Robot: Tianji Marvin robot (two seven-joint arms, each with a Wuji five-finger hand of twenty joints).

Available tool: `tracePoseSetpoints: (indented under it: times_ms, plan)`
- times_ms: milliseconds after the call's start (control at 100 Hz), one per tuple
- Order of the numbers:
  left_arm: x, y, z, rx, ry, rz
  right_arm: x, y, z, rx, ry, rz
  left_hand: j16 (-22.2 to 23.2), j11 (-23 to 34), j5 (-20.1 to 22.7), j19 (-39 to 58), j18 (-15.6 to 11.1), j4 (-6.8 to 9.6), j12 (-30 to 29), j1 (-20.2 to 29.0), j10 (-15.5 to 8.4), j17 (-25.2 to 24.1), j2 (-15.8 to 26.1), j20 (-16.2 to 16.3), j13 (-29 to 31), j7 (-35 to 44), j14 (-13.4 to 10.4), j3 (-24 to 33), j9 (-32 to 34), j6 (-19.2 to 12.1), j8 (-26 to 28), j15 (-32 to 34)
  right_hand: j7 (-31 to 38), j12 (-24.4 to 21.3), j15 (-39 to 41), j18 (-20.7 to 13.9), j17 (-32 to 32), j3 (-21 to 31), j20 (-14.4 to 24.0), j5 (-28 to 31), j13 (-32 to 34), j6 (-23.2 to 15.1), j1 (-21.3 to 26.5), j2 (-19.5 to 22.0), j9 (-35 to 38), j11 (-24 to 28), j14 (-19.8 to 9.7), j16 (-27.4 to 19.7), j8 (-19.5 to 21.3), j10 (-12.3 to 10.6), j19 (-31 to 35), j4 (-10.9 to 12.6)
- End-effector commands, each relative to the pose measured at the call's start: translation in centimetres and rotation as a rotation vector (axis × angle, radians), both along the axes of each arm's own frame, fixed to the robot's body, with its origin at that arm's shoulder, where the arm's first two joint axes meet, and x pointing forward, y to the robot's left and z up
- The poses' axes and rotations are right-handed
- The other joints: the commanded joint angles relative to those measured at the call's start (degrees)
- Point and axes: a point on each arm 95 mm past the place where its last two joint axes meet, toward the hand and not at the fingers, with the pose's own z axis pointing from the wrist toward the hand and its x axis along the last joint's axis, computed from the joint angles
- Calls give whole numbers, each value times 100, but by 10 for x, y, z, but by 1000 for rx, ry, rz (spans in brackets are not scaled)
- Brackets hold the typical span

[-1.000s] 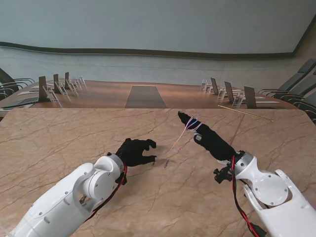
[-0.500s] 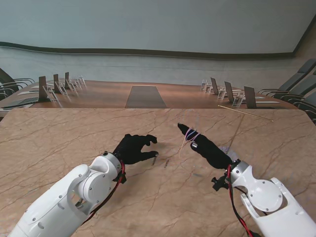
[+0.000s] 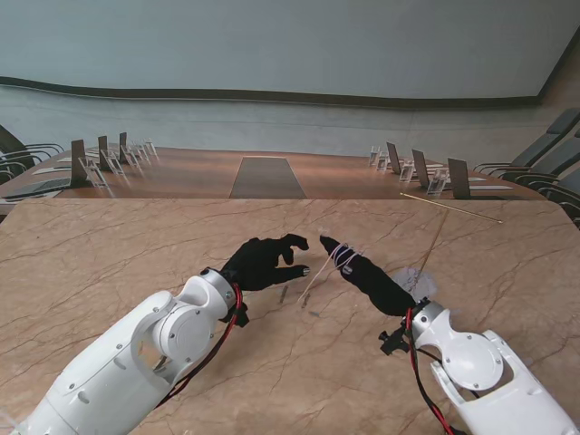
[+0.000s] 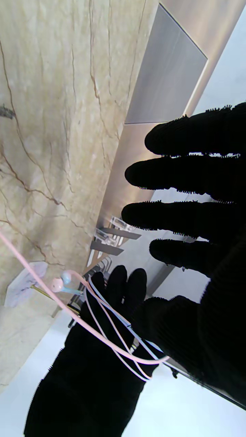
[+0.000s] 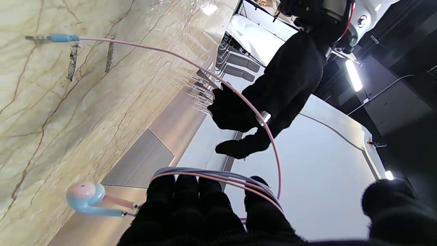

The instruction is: Take the wired earphone off the rack, coil the cable and place them on the table

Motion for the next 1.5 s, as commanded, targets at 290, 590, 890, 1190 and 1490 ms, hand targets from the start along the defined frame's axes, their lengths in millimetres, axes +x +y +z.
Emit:
tracePoseSetpoints:
  times_ms: [290,590,890,1190,1490]
  plan:
    - [1,-11,0,-126,68,16,6,2,-1,9,-3,-25,805,1918,99,3037,84,-117,1432,-9,-222,3061,620,1296,2177,28,395,-519,1731,167,-195,2855,-54,63,81,303,62,37,34,-132,-33,-627,3,-77,-3,33,202,42,76,113,223,-137]
    - [2,-15,-7,-218,143,34,11,0,1,11,-19,-45,265,3080,25,4529,-66,-240,1813,-1468,-941,5254,-71,56,3852,62,76,1237,3068,220,-520,4091,-54,64,86,307,80,38,35,-136,-30,-579,-16,-81,6,39,201,32,91,120,272,-139]
    - [0,-21,-11,-241,207,4,13,-1,2,4,-17,-55,255,3302,-433,4531,-302,-286,1989,-1897,-1079,5302,-320,786,4093,-67,-80,1371,2961,88,-777,4279,-53,63,85,308,76,50,22,-133,-29,-570,-20,-85,4,39,205,26,99,120,290,-138]
    - [3,-23,-9,-260,182,-10,15,0,2,3,-11,-59,382,3599,-547,4531,-460,-291,2568,-1835,-1382,5306,-608,382,3786,-114,-364,1456,2687,-151,-753,4298,-55,61,85,296,33,58,-1,-136,-32,-571,-17,-94,0,37,204,23,110,120,279,-140]
    - [7,-33,-8,-322,185,-18,17,4,2,10,-3,-58,393,3624,-562,4531,-310,-384,2569,-1953,-1394,5288,-1088,336,3771,-375,-247,2263,2686,-28,-1099,4288,-79,61,104,314,91,63,-5,-143,-21,-551,-18,-95,2,38,228,30,88,150,320,-143]
